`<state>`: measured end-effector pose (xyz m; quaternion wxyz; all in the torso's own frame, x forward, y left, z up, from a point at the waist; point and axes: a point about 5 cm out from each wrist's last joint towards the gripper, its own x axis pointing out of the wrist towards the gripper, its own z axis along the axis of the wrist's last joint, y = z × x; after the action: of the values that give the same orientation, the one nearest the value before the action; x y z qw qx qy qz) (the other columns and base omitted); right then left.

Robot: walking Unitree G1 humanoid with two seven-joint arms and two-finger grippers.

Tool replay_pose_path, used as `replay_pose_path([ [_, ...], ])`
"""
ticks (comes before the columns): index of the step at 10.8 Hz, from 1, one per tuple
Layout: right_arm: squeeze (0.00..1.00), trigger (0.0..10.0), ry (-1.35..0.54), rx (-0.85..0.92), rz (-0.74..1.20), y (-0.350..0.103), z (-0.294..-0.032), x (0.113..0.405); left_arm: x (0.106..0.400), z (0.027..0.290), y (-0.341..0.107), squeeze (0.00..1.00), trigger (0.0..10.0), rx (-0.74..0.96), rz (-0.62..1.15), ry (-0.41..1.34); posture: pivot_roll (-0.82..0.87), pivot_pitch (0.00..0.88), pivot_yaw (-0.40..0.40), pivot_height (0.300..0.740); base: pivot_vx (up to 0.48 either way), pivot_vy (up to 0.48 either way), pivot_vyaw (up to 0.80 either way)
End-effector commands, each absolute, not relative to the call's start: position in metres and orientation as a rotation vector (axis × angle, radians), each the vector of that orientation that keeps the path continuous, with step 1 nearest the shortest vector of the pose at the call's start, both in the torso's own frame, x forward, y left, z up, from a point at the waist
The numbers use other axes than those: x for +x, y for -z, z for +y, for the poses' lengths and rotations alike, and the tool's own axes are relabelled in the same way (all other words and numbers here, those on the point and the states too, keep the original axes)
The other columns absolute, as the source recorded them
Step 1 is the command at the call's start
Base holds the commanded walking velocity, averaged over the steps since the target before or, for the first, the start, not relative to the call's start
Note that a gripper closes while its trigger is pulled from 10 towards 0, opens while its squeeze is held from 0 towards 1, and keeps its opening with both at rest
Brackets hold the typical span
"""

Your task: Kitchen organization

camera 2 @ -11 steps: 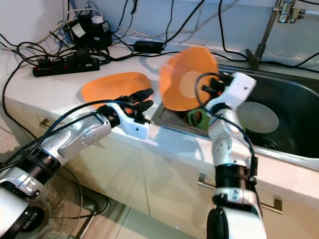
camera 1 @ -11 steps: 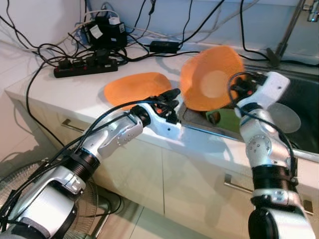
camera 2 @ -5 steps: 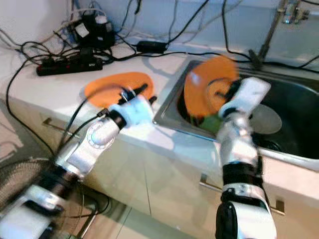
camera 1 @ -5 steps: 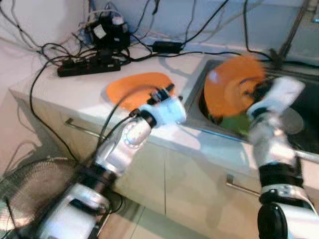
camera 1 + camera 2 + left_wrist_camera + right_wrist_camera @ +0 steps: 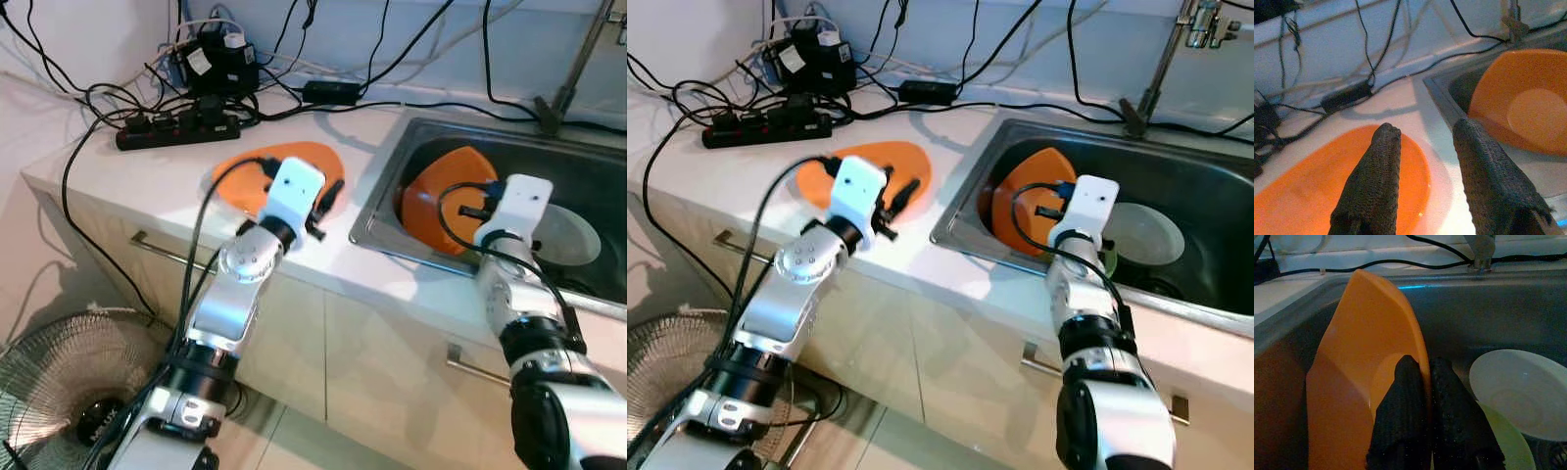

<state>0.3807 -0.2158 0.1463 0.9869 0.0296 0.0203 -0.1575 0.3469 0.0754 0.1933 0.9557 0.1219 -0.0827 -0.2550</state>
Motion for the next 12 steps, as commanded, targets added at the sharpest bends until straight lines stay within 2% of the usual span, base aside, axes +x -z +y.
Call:
replay_pose_path([
  [1,0.00,10.0,0.304,0.035,0.017,-0.154,-0.213,0.385,0.343,0.075,-0.191,0.00,10.0,0.230,-0.142,0.539,0.18,0.014,0.032,0.740,0.000,0.000,0.00],
  [2,0.00,10.0,0.293,0.036,0.052,-0.148,-0.211,0.386,0.340,0.072,-0.186,0.00,10.0,0.220,-0.093,0.557,0.18,0.018,0.031,0.740,0.000,0.000,0.00],
  [3,0.28,10.0,0.286,0.038,0.066,-0.145,-0.210,0.386,0.338,0.070,-0.184,0.00,10.0,0.207,-0.068,0.562,0.18,0.018,0.031,0.740,0.000,0.000,0.00],
  [4,0.84,10.0,0.278,0.030,0.081,-0.143,-0.209,0.386,0.336,0.069,-0.184,0.00,10.0,0.186,-0.046,0.568,0.18,0.022,0.032,0.740,0.000,0.000,0.00],
  [5,1.00,10.0,0.275,0.018,0.092,-0.142,-0.208,0.386,0.336,0.068,-0.183,0.00,10.0,0.182,-0.035,0.578,0.18,0.022,0.032,0.740,0.000,0.000,0.00],
  [6,0.00,10.0,0.271,0.012,0.097,-0.141,-0.207,0.386,0.335,0.067,-0.183,0.00,10.0,0.184,-0.021,0.586,0.19,0.028,0.032,0.740,0.000,0.000,0.00],
  [10,0.00,10.0,0.250,-0.003,0.035,-0.149,-0.202,0.389,0.333,0.066,-0.187,0.00,10.0,0.178,-0.045,0.578,0.18,0.026,0.033,0.740,0.000,0.000,0.00],
  [11,0.00,10.0,0.200,0.032,-0.035,-0.161,-0.193,0.392,0.334,0.066,-0.191,0.00,10.0,0.208,-0.087,0.552,0.18,0.026,0.033,0.740,0.000,0.000,0.00],
  [12,0.00,10.0,0.106,0.083,-0.120,-0.176,-0.177,0.393,0.338,0.071,-0.199,0.00,10.0,0.334,-0.152,0.489,0.18,0.026,0.034,0.740,0.000,0.000,0.00],
])
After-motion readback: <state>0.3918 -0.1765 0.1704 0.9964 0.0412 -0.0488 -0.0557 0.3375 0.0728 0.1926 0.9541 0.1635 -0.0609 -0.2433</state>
